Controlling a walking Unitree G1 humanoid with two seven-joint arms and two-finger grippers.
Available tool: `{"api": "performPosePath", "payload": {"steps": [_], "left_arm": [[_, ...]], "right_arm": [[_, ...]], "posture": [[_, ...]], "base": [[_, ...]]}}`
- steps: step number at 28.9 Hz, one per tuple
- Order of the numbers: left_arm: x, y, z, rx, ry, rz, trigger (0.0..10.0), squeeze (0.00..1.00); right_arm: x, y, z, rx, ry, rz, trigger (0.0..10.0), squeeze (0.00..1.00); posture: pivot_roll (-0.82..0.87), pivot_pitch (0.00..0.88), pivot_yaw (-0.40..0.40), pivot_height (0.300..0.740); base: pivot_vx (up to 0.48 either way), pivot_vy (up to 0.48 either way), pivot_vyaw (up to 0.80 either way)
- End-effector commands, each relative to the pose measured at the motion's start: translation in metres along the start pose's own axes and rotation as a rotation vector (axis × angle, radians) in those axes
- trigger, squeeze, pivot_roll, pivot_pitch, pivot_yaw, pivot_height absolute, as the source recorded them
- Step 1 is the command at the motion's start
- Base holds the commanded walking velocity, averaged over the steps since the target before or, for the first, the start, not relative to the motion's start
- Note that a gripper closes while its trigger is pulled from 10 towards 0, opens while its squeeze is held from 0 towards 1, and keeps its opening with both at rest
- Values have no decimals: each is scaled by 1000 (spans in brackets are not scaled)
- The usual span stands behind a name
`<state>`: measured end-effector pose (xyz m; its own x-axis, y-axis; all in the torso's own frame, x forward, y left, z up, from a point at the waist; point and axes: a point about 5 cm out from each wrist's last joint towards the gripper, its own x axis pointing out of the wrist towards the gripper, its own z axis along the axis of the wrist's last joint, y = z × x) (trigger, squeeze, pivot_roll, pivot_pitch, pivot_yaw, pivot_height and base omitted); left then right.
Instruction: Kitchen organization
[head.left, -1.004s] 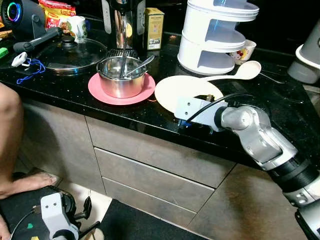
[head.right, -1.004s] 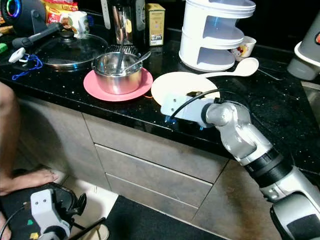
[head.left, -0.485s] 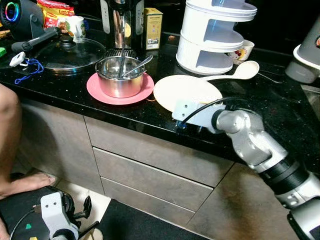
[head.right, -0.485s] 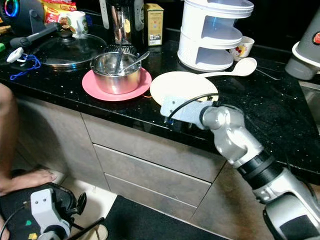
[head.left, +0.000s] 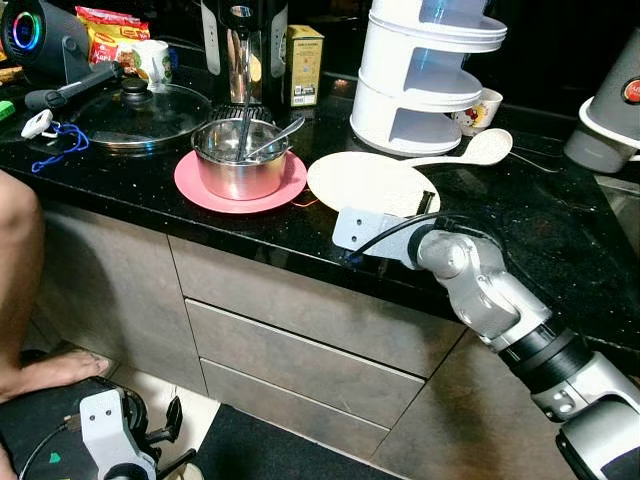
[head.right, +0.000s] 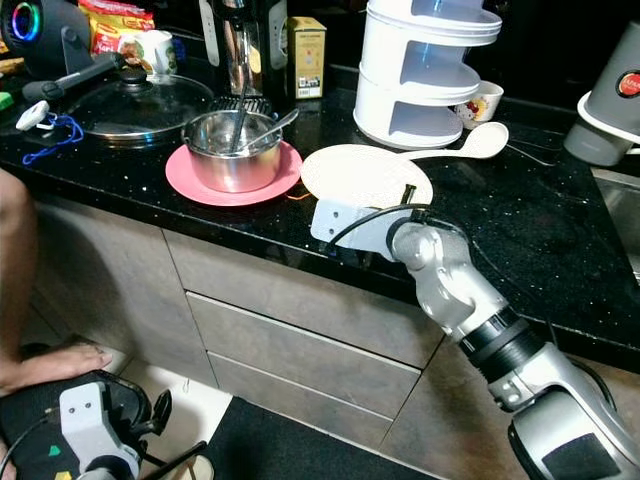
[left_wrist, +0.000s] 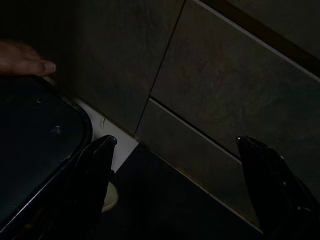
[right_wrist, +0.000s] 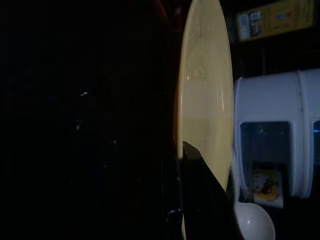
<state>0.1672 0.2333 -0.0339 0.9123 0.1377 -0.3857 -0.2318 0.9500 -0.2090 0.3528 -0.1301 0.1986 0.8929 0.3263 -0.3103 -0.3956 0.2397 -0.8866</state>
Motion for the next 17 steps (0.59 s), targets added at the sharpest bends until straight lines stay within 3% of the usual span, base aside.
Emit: {"api": "performPosePath", "payload": {"steps": [1,5,10,17], "left_arm": [[-1,-2,-2,-2,4,-5,10000,0],[-1,-2,-2,-2,5,-6,10000,0],[-1,-2,-2,-1,4,-7,10000,0],[0,-3,-2,-1,2,-8,10000,0]], "right_arm": [[0,-7,2,-8,-45,-87,0,0],[-5,-24,11,-58,-130,-246,0,0],[-11,-42,12,-69,-157,-379,0,0],[-11,-47,-5,-71,-86,-401,0,0]], "posture": [[43,0,-62,732],[42,0,-60,732],[42,0,-61,732],[41,0,-62,732]], "base": [[0,0,0],[0,0,0],[0,0,0],[0,0,0]]}}
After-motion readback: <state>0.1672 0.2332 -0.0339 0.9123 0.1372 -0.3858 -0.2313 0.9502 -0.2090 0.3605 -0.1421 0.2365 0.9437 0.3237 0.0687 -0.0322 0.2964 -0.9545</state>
